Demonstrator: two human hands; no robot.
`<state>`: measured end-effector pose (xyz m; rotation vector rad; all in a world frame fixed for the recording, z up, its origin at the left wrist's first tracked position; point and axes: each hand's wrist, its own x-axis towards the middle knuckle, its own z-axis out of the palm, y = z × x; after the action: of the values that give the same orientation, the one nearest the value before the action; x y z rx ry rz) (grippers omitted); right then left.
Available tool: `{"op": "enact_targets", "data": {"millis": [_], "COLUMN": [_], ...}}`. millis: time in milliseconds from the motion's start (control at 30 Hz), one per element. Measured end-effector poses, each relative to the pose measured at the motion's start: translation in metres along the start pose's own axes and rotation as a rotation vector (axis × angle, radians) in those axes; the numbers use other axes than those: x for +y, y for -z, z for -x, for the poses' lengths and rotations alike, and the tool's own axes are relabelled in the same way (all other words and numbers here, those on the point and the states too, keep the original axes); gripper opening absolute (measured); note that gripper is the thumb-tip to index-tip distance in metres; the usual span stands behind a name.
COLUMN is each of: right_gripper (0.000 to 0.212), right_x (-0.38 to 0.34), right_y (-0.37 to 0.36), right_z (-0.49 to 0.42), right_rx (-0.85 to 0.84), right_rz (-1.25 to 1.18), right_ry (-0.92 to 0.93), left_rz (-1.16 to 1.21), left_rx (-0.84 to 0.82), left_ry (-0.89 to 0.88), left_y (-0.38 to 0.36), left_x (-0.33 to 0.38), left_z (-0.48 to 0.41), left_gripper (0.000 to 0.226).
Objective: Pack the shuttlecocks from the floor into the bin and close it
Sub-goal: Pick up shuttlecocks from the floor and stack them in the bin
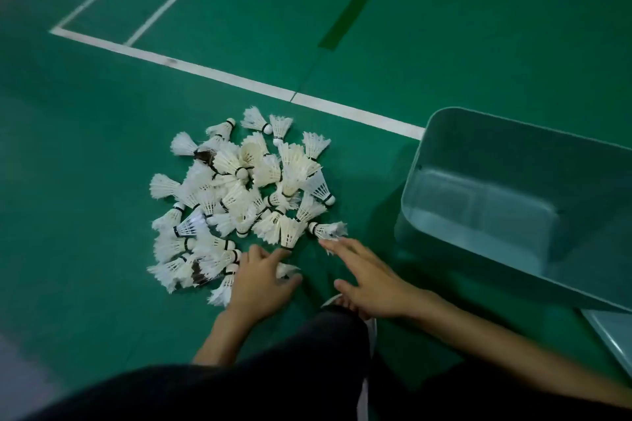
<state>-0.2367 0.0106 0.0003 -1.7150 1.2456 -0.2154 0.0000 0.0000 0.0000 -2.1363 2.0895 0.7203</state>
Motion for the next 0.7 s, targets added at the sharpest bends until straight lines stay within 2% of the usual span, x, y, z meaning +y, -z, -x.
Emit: {"op": "enact_targets", "data": {"millis": [67, 133, 200, 267, 333, 433, 533, 633, 700], "right_gripper": [0.075, 0.074, 0.07, 0.064, 0.061, 0.065, 0.07, 0.088, 0.087], "right_x": [0.0, 0.001, 0.004, 0.005, 0.006, 0.01, 0.012, 0.007, 0.0], "right_y": [-0.003, -0.008, -0.008, -0.003, -0.002, -0.001, -0.002, -0.001, -0.002], "right_z": [-0.014, -0.024, -0.032, -0.034, -0.032, -0.027, -0.026, -0.033, -0.041], "right_rx": [-0.027, -0.045, -0.016, 0.027, 0.062, 0.069, 0.098, 0.054, 0.035], "right_rz": [0.029, 0.041, 0.048, 0.061, 0.059, -0.022, -0.136, -0.147, -0.142], "right_ry": [-0.033, -0.079, -0.121, -0.127, -0.137, -0.176, -0.14, -0.111, -0.149], "left_rz": [-0.08, -0.123, -0.153, -0.212, -0.174, -0.105, -0.016, 0.064, 0.113], "left_rx": [-0.217, -0.308, -0.258, -0.164, -0.063, 0.023, 0.078, -0.021, -0.107], "left_ry": [-0.051, -0.092, -0.122, -0.132, -0.116, -0.124, -0.1, -0.069, -0.078], "left_y": [-0.002, -0.006, -0.006, -0.01, -0.011, -0.01, -0.005, -0.003, -0.004], "left_x": [-0.001, -0.005, -0.01, -0.016, -0.021, -0.025, -0.018, -0.01, -0.006], "left_z": [0.002, 0.004, -0.003, -0.009, -0.012, -0.014, -0.016, -0.024, -0.032], "left_gripper": [0.098, 0.104, 0.096, 0.074, 0.053, 0.048, 0.044, 0.042, 0.038]}}
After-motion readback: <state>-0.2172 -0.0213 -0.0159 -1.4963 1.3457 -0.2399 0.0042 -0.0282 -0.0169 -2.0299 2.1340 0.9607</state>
